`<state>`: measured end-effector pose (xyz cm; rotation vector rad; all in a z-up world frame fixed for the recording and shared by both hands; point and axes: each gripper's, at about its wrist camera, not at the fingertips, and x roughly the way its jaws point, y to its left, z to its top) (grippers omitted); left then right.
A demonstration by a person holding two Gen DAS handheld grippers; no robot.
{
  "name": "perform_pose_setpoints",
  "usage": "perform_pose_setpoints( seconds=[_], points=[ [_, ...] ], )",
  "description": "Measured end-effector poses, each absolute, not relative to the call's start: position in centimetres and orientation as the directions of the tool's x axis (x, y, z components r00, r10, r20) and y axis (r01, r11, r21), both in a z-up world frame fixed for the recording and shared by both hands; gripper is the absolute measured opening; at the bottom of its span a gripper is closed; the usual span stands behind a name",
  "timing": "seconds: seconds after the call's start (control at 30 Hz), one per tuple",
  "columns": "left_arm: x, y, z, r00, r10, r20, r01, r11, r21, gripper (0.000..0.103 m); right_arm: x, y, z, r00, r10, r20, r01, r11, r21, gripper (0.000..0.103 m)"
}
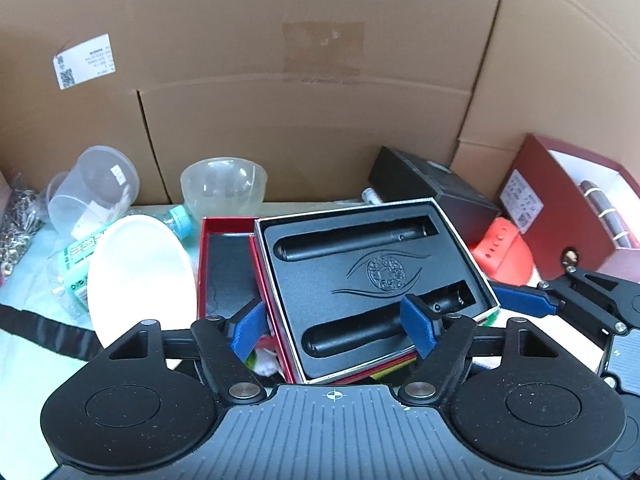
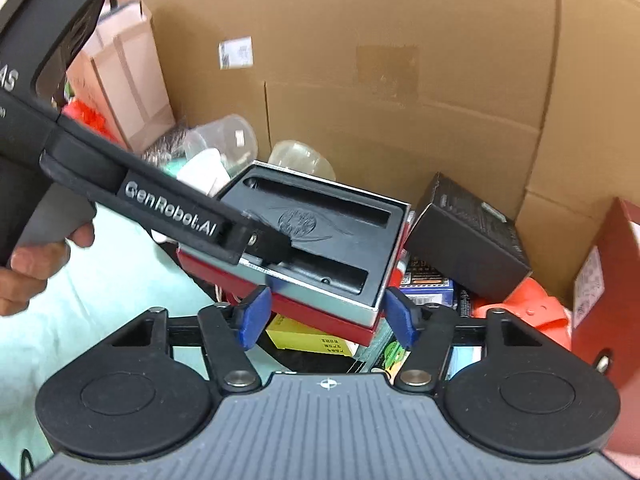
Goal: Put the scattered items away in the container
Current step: 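Lift the gift box with the left gripper toward the maroon box, then lower the gift box into the maroon box and open the left gripper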
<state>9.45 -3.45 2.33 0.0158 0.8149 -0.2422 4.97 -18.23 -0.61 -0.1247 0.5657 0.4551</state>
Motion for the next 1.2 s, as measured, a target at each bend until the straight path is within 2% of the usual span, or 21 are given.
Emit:
perform_pose_setpoints(
  seconds=[0.27,0.6,0.87,0.93,1.0,1.1,1.2],
  points=[
    [7.0,-6.5,6.3,0.725,-0.23,-0.649,0.262,0.964,-0.048,0.074,1.6,-20.5,2.3,0.821,0.353,-0.448,-0.407,0.913,-0.027,0.066],
    [8.9,-17.9,9.3,0.698,-0.407,-0.589,0.457,0.887,-0.071,0.074,-1.3,-30.2,5.1,0.916,0.157,-0.369,-0.185,0.982,-0.041,0.066],
    [11.3,-26.7,8.4,0.628,-0.493,-0.602,0.55,0.829,-0.106,0.074,-1.5,-38.0,5.1,0.922,0.015,-0.388,-0.042,0.997,-0.062,0.066],
    [12.0,-28.0,7.7,0.611,-0.499,-0.615,0.555,0.823,-0.117,0.077,-1.1,-39.4,4.8,0.916,0.006,-0.401,-0.034,0.997,-0.063,0.066],
    [12.4,-29.1,7.0,0.596,-0.503,-0.626,0.563,0.817,-0.121,0.071,-0.6,-40.6,4.3,0.91,0.005,-0.414,-0.029,0.998,-0.053,0.067],
    [13.0,-30.3,6.0,0.57,-0.496,-0.656,0.561,0.818,-0.131,0.071,0.0,-41.8,3.5,0.902,0.005,-0.432,-0.024,0.999,-0.039,0.067],
    [13.7,-30.9,4.9,0.548,-0.482,-0.684,0.563,0.817,-0.125,0.076,1.0,-42.3,2.6,0.887,0.015,-0.462,-0.037,0.999,-0.039,0.069]
  ],
)
